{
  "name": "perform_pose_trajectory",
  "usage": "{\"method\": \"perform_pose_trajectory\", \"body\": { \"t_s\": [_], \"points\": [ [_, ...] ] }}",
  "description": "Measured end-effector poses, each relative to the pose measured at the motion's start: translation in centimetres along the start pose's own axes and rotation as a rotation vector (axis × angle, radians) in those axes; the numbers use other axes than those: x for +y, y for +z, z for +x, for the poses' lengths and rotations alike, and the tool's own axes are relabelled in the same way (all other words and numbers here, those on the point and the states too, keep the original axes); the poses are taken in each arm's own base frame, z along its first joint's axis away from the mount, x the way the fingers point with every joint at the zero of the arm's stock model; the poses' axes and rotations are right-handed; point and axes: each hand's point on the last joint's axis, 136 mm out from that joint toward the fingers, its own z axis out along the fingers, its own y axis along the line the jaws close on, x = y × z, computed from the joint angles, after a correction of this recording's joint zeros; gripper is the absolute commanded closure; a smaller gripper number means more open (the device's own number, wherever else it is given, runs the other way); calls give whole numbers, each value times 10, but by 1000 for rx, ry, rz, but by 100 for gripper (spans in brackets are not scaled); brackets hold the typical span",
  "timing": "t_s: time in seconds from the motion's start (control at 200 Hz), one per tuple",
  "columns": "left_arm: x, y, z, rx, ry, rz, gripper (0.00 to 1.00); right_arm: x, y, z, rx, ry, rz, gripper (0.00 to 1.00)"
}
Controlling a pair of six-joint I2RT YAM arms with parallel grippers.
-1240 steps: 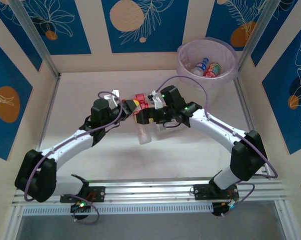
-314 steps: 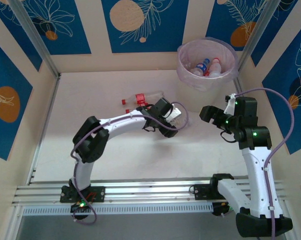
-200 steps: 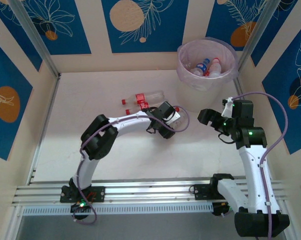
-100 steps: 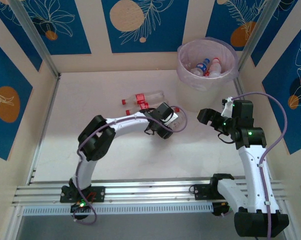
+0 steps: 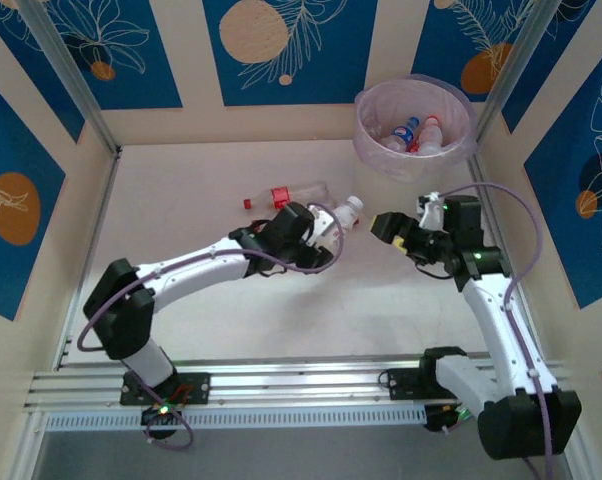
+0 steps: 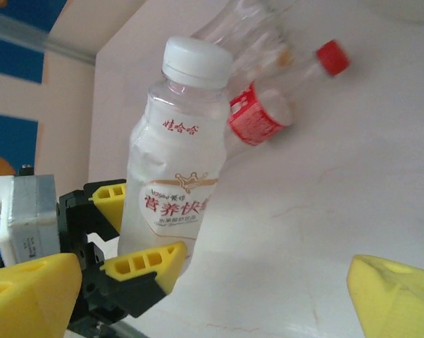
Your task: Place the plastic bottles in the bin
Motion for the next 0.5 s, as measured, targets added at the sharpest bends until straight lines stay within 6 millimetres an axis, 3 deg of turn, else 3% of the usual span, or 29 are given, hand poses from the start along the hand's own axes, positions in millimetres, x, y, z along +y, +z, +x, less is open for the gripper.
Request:
{"method": "perform_pose_trajectory", "body": {
  "t_s": [0.135, 0.24, 0.41, 0.5],
  "points": [
    [-7, -8, 6, -28, -48, 47, 50, 19, 26, 1, 40, -48, -65, 1],
    [-13, -16, 10, -47, -79, 89, 50, 23, 49, 4, 78, -58, -82, 1],
    [-22, -28, -1, -95, -86, 144, 50, 33, 82, 12, 145, -77, -98, 0],
    [-27, -32, -5, -107, -82, 169, 50, 42, 90, 15, 146, -98, -117, 9]
  ]
}}
